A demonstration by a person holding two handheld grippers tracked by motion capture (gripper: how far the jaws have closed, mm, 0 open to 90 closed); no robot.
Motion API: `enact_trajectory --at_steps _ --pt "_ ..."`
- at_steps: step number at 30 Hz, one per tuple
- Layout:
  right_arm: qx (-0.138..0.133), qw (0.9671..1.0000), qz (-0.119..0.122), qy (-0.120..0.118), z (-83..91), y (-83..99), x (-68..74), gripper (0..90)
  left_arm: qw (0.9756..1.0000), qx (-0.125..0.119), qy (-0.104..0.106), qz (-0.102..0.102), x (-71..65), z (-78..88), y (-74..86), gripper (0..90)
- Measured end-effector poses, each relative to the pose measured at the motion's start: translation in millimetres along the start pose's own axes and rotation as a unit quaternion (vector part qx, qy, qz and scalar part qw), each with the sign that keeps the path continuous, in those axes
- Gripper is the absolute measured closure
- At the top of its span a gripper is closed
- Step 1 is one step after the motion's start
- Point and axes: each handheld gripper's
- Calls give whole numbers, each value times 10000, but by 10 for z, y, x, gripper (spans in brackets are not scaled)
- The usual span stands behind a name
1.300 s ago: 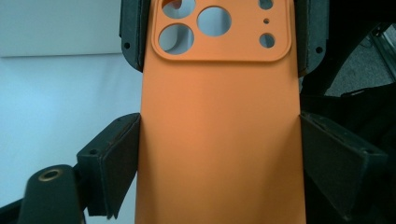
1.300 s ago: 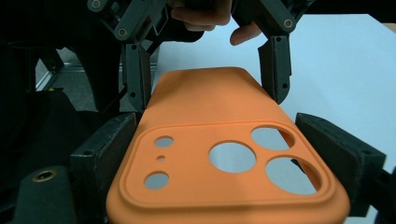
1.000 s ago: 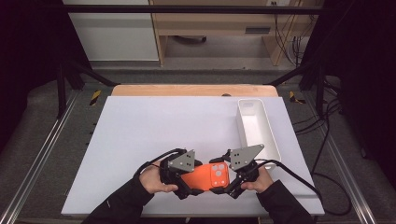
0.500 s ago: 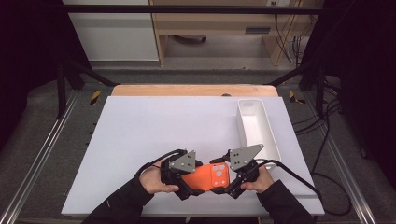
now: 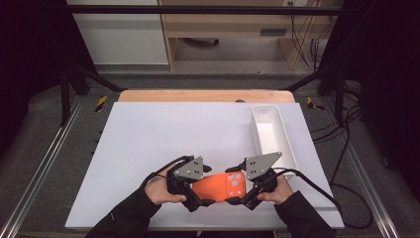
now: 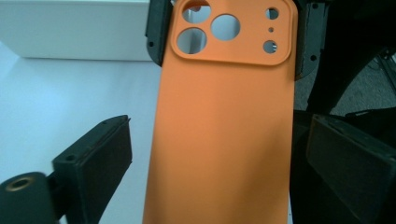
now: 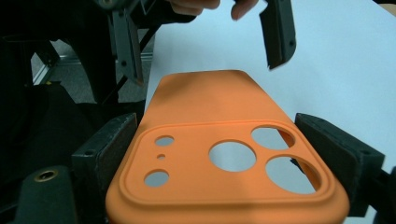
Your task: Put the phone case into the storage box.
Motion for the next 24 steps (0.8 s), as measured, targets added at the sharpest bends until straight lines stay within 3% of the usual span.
enact_trajectory --at_steps 6,14,24 --pt "102 9999 8 95 50 -13 -6 164 9998 -76 -133 160 4 48 31 8" --pt "327 9993 -14 170 74 -25 -24 164 9993 183 -264 210 -11 18 66 0" --pt "563 9982 9 223 155 -65 -39 163 9983 428 -283 264 -7 -33 107 0"
Point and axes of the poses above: each handheld gripper's, and its own axes: z roughly backward along the jaws, y roughly out of its underside, x roughly to its left, and after that the axes turned 8 degrees about -z, right-handed
